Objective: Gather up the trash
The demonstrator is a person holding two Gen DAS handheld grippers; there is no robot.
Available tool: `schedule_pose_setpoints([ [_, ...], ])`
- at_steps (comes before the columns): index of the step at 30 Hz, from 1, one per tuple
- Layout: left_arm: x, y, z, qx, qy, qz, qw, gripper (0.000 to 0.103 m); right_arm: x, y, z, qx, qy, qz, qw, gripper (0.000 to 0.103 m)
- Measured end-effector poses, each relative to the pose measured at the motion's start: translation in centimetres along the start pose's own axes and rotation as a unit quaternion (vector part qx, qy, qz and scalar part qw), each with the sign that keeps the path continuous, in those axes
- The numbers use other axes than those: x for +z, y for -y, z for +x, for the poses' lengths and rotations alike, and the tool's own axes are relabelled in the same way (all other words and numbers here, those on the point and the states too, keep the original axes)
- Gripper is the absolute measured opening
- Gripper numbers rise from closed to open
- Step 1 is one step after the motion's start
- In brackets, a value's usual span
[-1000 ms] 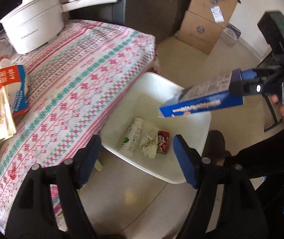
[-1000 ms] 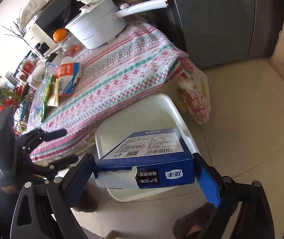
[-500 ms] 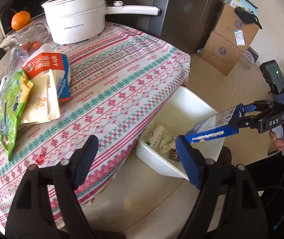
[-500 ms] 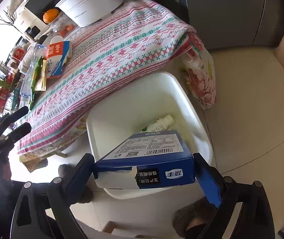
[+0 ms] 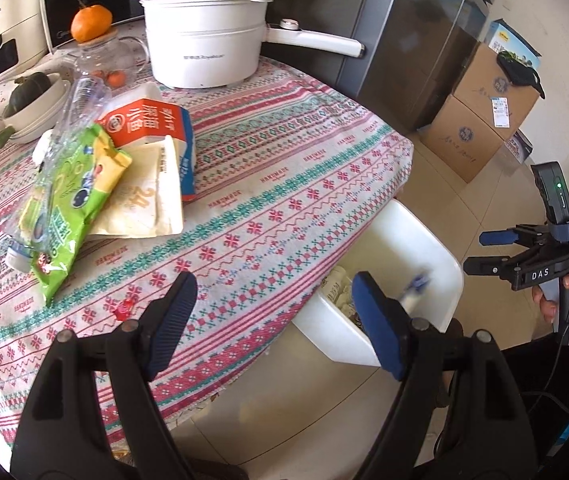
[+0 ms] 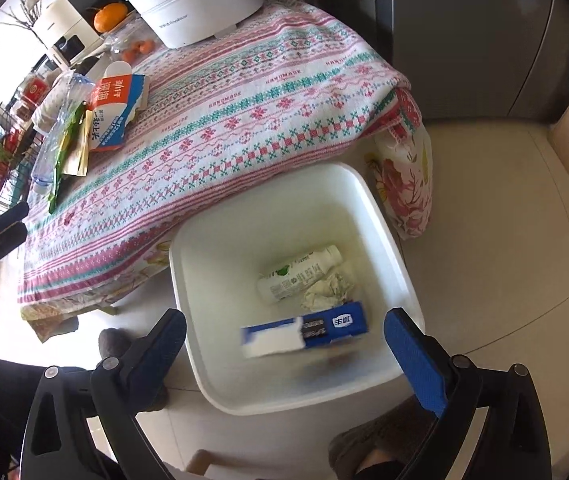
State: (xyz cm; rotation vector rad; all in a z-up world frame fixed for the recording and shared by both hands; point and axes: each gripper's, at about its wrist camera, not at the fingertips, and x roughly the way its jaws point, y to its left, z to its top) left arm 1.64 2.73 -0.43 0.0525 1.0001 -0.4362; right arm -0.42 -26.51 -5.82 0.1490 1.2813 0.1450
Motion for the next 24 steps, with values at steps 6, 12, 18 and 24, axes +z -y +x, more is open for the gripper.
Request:
schedule_pose_setpoints([
  [6,0.5,-2.2,-1.4,0.015,0.02,-0.024,0.9994,0.08,0.7,-0.9,0.0,-0.002,0.003,-0.007,1.0,0.101],
  [12,0.7,-5.5,-2.4,0.032,0.029,-0.067,0.9968,0.082,1.7,-2.7,0.0,-0.003,0.01,-0.018,1.0,0.101],
  [18,0.7,-8.8,-2.6,0.082,0.039,-0.09,0.9918,0.082,2.9,-4.8,0.3,-0.01,0.018,-0.03,0.999,0.101],
  [24,0.6,-11.1,-0.2,0.152,0.027,-0.033,0.9874,0.082,4.0,-6.9,0.9,-0.006,0.021,-0.038,0.999,0.101],
])
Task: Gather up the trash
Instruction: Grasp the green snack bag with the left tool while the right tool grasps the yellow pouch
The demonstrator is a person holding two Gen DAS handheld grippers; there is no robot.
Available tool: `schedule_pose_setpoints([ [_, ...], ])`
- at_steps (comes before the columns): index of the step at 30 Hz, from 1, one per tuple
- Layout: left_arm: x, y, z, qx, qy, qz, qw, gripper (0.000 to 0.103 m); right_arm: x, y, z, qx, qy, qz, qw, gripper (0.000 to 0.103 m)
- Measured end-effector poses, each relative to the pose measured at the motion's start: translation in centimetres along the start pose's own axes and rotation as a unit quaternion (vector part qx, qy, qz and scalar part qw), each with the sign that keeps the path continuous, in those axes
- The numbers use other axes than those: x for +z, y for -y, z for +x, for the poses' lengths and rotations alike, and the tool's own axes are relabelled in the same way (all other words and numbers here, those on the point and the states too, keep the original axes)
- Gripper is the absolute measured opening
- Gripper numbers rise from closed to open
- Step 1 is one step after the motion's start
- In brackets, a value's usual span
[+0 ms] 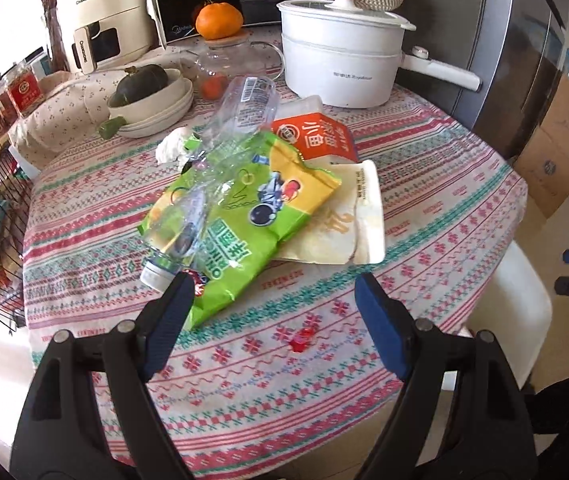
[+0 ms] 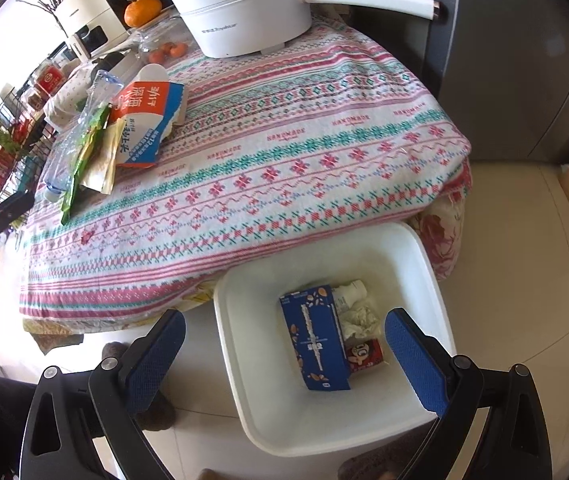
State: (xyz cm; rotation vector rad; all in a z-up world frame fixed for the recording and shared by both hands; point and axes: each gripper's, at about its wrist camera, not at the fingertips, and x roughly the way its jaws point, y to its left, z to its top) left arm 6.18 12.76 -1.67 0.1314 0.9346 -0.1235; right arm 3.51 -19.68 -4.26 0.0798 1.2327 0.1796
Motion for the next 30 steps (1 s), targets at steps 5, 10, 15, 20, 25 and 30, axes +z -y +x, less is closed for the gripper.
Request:
schedule_pose_setpoints([
  [5,-0.4,-0.6,2.2,0.027,-0.009,0.049,0.9984,0.082,0.8,-1.3,0.6,0.004,0.0,-0.005,1.0,0.101],
  [10,-0.8,0.0,4.1,0.039,-0.02,0.094,0.9946,0.07,1.4,-2.0,1.2,0.004,-0.003,-0.007,1.0,0.101],
  [15,-1.4,1.0,6.7,0.103,-0.05,0.149,0.9821,0.046,2.0,-2.5,1.9,0.001,-0.005,-0.006,1.0,0.101],
  [20,-1.1,1.1,7.6,0.14,-0.066,0.156,0.9755,0.02,2.4,-3.4,2.7,-0.01,-0.002,-0.014,1.0,0.101],
  [25,-0.4,0.8,6.3,0.121,-0.064,0.121,0.9832,0.009,3.2,-4.6,3.2,-0.006,0.005,-0.024,1.0,0.101],
  [30,-0.2,-0.2,3.3,0.053,-0.047,0.058,0.9958,0.006,4.5,-6.3,3.4,0.016,0.021,-0.022,0.999,0.101],
])
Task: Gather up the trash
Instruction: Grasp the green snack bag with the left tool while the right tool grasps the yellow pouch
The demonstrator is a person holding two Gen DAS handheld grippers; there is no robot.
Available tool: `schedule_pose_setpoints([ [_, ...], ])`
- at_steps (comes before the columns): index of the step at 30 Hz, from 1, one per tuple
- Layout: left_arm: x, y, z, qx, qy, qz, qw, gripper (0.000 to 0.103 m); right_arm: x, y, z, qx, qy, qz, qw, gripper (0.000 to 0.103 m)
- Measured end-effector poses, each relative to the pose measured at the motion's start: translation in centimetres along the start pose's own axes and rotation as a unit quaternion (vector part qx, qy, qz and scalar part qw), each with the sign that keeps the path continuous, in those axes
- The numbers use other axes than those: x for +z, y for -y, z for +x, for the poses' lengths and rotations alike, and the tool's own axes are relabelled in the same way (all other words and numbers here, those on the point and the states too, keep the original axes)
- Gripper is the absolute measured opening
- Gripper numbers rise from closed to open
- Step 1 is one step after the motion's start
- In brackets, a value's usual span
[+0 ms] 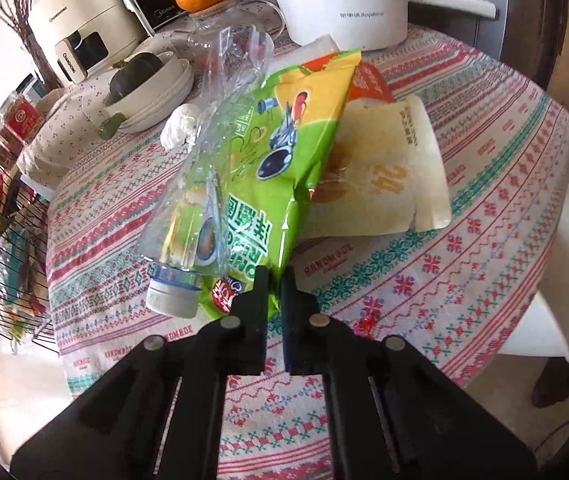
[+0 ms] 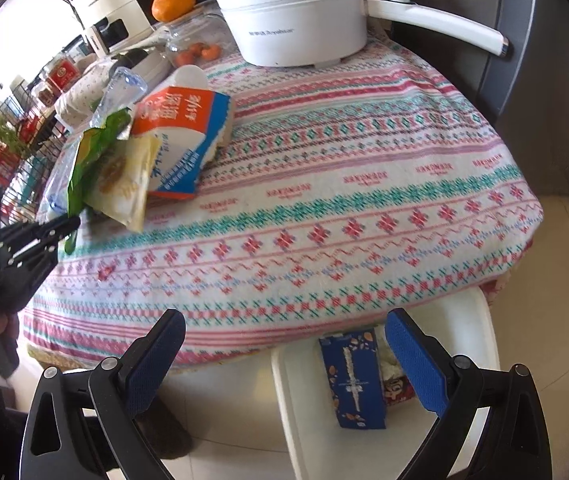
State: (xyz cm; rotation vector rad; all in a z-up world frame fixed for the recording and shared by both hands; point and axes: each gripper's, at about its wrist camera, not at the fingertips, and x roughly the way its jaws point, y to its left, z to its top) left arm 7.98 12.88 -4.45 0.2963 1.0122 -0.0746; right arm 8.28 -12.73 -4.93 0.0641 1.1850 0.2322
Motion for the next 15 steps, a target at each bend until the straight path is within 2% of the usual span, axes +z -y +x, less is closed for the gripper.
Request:
schedule_pose_setpoints([
  [4,-0.9,-1.5,-2.5,-0.065,0.011,-0.059,0.9961,0.004,1.5,-1.6,0.6,0.024,0.014,0.007,1.0,0.101],
  [8,-2.0,-2.6,-4.3,-0.122,0.02,-0.107,0.9866,0.004,2.7,-3.7,1.8,0.054,0.028,0.014,0.998,0.101],
  [11,-2.6,-2.9,-5.8,-0.151,0.034,-0.129,0.9795,0.003,3.5,-5.3,3.1,0.081,0.035,0.019,0.996,0.101],
  [15,-3.0,-3.4,-7.6,-0.174,0.057,-0.141,0.9729,0.003,4.0,-7.3,5.3,0.1,0.029,0.021,0.994,0.094],
])
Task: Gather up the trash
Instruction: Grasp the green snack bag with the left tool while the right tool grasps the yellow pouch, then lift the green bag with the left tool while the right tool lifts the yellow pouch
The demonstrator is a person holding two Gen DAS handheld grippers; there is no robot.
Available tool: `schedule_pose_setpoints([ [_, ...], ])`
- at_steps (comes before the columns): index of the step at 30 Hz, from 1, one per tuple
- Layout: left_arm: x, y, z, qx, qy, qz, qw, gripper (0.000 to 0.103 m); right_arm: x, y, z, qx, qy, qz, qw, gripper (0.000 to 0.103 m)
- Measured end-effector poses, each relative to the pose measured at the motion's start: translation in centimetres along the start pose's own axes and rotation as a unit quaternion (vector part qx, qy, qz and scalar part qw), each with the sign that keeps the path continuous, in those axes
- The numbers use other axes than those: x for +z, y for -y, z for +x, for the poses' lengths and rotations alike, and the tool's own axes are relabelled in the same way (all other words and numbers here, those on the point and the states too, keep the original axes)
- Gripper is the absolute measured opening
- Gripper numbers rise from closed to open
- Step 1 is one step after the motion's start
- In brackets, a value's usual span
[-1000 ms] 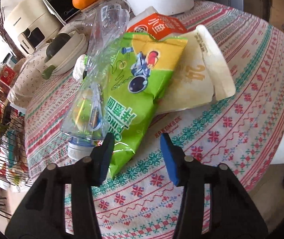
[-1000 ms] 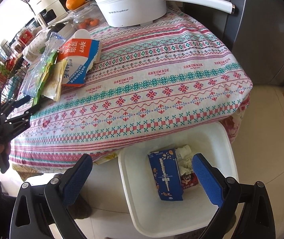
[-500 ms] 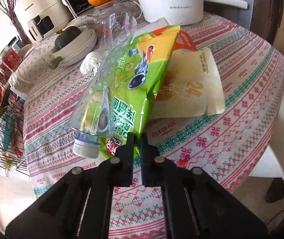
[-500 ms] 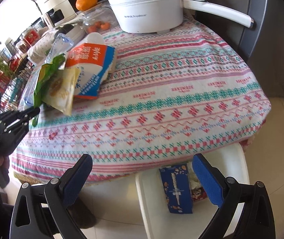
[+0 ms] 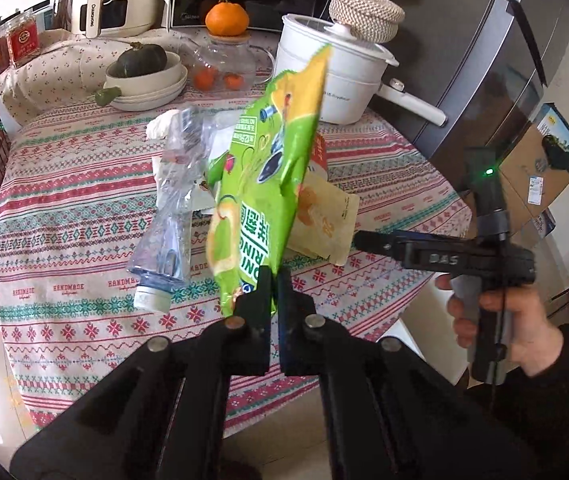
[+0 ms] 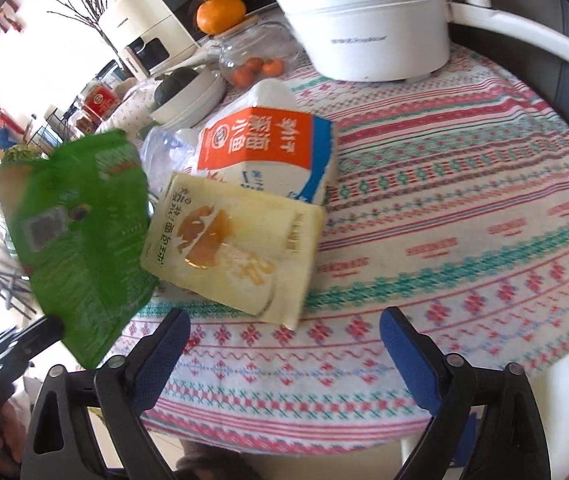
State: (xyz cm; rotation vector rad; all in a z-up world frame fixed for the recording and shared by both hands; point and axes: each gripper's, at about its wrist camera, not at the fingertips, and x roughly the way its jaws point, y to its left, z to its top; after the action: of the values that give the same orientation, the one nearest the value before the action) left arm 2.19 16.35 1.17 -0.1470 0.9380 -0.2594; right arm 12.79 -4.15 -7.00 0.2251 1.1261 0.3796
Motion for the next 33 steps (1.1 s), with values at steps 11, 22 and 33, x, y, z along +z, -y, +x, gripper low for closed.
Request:
schedule_pose_setpoints([
  [11,0.3,-1.8,-1.8,0.029,0.03,-0.017,0.999,0.002,1.5,2.2,4.1,0.011,0.023,0.065,0.998,0.087],
  [22,0.4,-2.7,-1.4,0.052,0.029,-0.033,0.9977,0.002,2.6,2.5,6.0,0.091,0.025,0.063,0.994,0.021],
  [33,0.8,-0.6,-1.6,0.038,0.041,-0.02,0.9982,0.002,2.0,1.2,-1.4,0.064,0.056,0.005,0.996,0.004],
])
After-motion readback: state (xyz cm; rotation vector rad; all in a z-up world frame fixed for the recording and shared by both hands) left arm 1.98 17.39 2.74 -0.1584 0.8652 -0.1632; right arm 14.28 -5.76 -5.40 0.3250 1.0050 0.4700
